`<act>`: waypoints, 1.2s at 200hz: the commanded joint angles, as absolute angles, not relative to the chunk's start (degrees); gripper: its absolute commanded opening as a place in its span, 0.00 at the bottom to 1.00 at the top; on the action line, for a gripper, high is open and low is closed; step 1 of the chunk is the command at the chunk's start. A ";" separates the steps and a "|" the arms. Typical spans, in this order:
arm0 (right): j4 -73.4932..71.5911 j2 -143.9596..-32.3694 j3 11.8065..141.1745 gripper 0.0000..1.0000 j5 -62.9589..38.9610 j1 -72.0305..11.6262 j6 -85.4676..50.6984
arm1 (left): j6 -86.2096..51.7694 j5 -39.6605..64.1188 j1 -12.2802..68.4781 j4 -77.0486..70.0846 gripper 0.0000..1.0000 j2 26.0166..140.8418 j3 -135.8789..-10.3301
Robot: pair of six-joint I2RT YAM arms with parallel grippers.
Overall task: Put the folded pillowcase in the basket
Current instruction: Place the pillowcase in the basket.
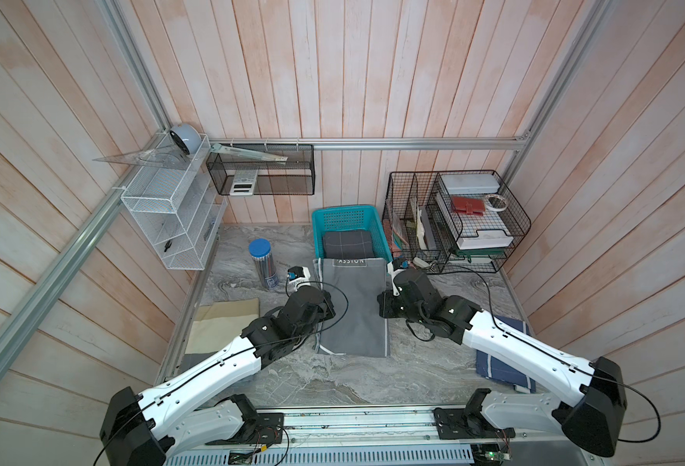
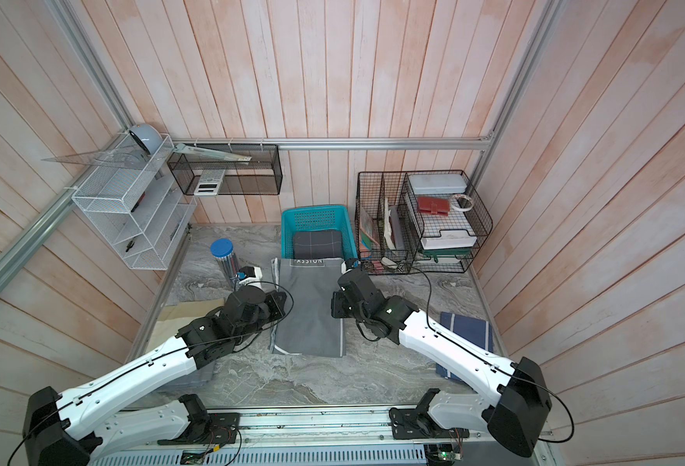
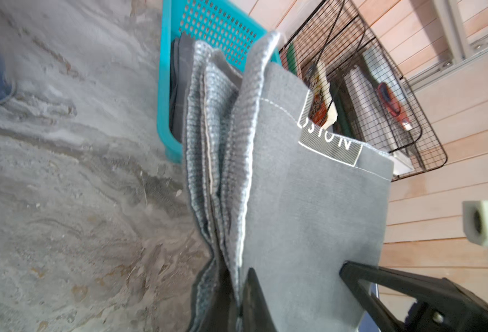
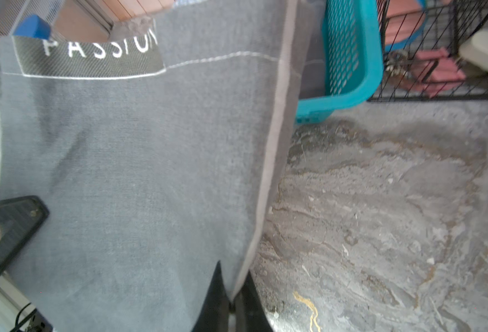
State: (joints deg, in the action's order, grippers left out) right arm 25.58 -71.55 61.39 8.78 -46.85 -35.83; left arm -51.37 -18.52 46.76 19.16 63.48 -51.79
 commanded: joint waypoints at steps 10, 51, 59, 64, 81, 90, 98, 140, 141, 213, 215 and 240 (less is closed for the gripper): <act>26.34 -75.42 70.98 0.00 10.44 -42.81 -29.01 | -46.79 -20.78 43.71 21.97 0.00 67.91 -59.90; 26.16 -86.38 84.99 0.00 5.46 -35.96 -25.37 | -43.60 -18.24 37.83 23.22 0.00 77.31 -72.50; 26.16 -88.73 87.80 0.00 5.08 -35.08 -24.84 | -42.68 -17.50 36.89 23.46 0.00 79.69 -75.18; 26.19 -90.19 89.54 0.00 4.68 -34.62 -24.56 | -41.96 -16.83 36.20 23.59 0.00 81.23 -76.90; 27.08 -95.53 95.79 0.00 3.87 -33.04 -23.24 | -40.17 -12.88 33.63 24.46 0.00 86.75 -83.17; 28.02 -98.27 99.24 0.00 3.29 -32.17 -22.86 | -39.67 -11.95 32.39 24.43 0.00 89.17 -85.60; 28.75 -100.55 102.05 0.00 2.68 -31.17 -22.72 | -39.24 -11.53 31.57 24.50 0.00 91.10 -87.47; 31.65 -112.80 114.94 0.00 -0.71 -27.02 -22.90 | -38.32 -8.54 28.20 26.00 0.00 101.93 -96.94; 31.78 -113.18 115.21 0.00 -0.75 -26.96 -22.92 | -38.28 -8.58 28.16 26.09 0.00 102.21 -97.12; 37.48 -128.21 127.93 0.00 -1.56 -25.80 -21.27 | -37.21 -7.44 24.93 27.86 0.00 114.79 -104.42; 37.65 -128.40 128.09 0.00 -1.64 -25.76 -21.31 | -37.14 -7.40 24.89 28.06 0.00 115.07 -104.68; 37.89 -130.40 128.53 0.00 -2.28 -25.82 -21.53 | -36.39 -7.31 24.29 30.55 0.00 118.64 -107.77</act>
